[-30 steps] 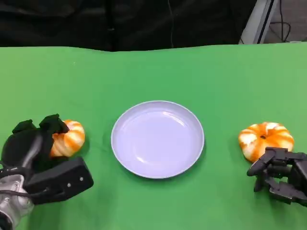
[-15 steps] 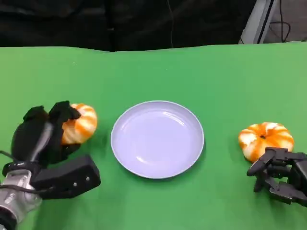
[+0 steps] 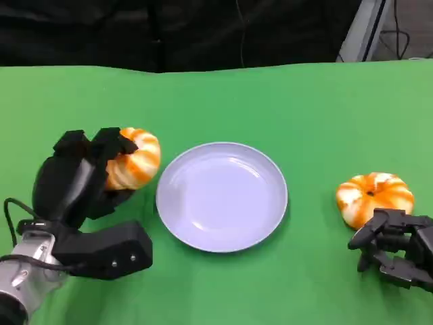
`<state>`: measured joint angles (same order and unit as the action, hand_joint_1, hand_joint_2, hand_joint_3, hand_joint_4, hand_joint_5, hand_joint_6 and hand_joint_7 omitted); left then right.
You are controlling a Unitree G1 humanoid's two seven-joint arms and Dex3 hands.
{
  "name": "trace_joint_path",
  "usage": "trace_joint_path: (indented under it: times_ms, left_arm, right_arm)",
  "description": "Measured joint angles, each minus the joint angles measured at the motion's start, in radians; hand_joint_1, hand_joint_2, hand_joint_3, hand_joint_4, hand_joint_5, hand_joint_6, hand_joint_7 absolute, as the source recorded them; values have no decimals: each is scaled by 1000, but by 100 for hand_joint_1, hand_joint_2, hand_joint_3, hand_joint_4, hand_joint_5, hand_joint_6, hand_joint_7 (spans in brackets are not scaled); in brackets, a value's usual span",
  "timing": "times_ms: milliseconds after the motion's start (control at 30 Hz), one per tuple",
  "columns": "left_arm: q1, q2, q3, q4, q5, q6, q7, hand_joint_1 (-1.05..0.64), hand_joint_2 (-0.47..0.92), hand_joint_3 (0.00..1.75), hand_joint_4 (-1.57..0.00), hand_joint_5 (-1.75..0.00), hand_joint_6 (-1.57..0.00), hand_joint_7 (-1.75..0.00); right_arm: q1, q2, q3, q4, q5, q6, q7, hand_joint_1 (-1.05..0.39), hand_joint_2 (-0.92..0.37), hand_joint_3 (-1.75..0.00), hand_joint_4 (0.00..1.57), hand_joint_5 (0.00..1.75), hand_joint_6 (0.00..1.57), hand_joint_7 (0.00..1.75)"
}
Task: Grasp the bread from the table and place it into the plate.
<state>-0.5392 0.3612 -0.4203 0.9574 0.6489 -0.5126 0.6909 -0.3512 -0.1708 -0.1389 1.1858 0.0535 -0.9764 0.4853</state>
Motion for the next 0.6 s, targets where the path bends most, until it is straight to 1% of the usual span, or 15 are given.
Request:
trace_joint_path:
  times_ms: [267,600]
  left_arm:
    - [52,-5,11,-151,9,25,-30,-12,92,42,-39,-168,-48,-129]
    - [74,-40,13,-228,16,36,-39,-14,92,39,-41,-165,-50,-126]
  right_arm:
    - [0,0,0,0,0,0,-2,11,-83,-63,89,138,95,96]
    - [0,0,2,-1,-3,0,-9,11,-83,-63,89,137,95,96]
